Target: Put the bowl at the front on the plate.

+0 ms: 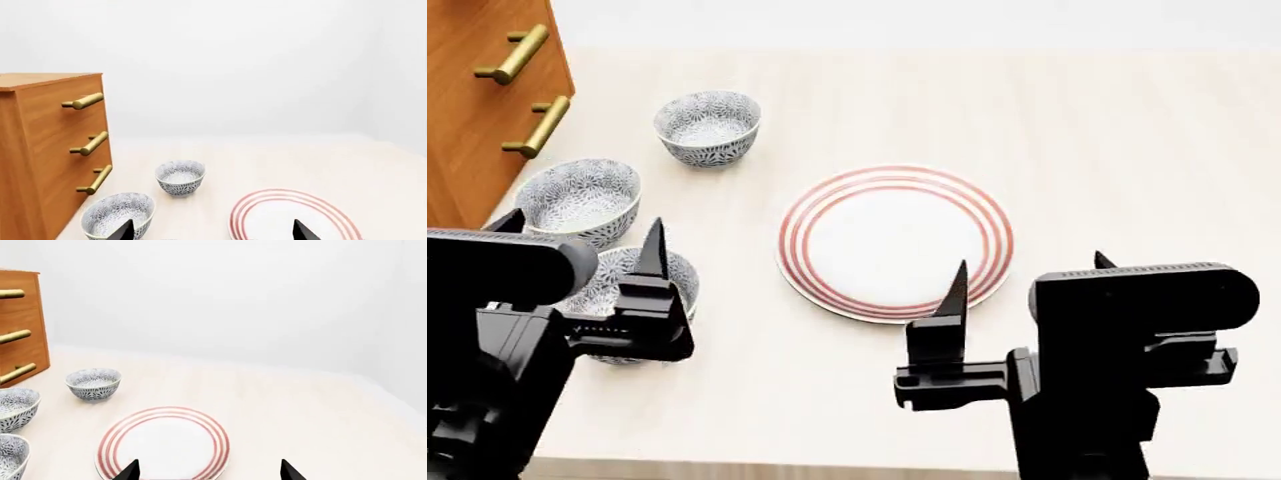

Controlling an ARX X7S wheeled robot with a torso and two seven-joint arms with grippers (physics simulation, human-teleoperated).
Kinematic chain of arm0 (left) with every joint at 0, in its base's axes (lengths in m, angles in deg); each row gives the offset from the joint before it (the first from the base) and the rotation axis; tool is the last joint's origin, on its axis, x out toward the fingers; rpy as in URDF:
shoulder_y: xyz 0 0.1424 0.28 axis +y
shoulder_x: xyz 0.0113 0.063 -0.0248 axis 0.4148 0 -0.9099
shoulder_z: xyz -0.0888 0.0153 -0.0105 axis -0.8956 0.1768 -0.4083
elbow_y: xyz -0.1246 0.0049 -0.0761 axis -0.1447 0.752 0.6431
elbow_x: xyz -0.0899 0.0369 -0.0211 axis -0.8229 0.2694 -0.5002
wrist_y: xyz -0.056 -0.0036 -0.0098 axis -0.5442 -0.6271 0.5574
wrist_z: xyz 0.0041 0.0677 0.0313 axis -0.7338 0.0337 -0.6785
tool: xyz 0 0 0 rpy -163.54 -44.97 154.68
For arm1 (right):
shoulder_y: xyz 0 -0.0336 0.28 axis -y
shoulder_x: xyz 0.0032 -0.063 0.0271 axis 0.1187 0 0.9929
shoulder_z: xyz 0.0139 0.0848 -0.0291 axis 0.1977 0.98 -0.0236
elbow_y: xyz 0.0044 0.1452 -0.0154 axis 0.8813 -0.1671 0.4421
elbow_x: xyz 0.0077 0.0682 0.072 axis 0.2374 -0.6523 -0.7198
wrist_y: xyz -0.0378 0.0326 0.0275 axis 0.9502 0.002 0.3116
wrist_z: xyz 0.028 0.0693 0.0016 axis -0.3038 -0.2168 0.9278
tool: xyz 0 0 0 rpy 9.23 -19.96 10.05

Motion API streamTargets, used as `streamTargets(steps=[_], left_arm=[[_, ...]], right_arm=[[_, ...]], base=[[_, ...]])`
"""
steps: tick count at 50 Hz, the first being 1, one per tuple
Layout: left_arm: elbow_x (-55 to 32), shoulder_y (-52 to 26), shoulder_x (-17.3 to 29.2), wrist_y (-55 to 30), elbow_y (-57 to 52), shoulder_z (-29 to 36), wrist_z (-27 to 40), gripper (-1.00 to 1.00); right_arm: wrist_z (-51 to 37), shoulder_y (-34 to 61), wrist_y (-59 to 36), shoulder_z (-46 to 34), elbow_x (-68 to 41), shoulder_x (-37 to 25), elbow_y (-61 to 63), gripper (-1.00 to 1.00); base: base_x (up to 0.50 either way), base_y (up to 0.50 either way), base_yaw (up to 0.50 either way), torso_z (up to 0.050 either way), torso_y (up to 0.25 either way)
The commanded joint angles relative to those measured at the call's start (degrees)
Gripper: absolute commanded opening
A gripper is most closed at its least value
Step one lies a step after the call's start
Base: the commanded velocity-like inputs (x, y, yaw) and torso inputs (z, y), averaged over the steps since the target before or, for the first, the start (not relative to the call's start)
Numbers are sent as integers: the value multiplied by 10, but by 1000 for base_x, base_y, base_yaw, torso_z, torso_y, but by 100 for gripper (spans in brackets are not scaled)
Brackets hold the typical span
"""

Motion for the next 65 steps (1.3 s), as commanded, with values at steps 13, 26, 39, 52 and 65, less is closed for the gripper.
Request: streamTargets(steps=[13,26,39,52,65], left_arm=[[-205,-263,-11,-241,-27,-62,147,100],[-306,-338,-12,-272,-2,-87,219,100],[-389,-379,-5,-284,6,-108,276,100],[-407,-353,12,-252,-3,-90,285,100],[-439,-382,14,-263,18,-99,313,100]], right_arm=[[19,277,-220,-35,-40,-38,23,100],[28,348,-242,-56,-50,-47,2,100],[32,405,-267,-69,-63,-48,-8,100],[26,415,-280,-66,-82,-48,-8,100],[17,413,-278,-63,-98,-51,-10,100]], base=[[0,0,0,0,0],[0,0,0,0,0],[0,0,0,0,0],[8,0,0,0,0],[168,0,0,0,0]])
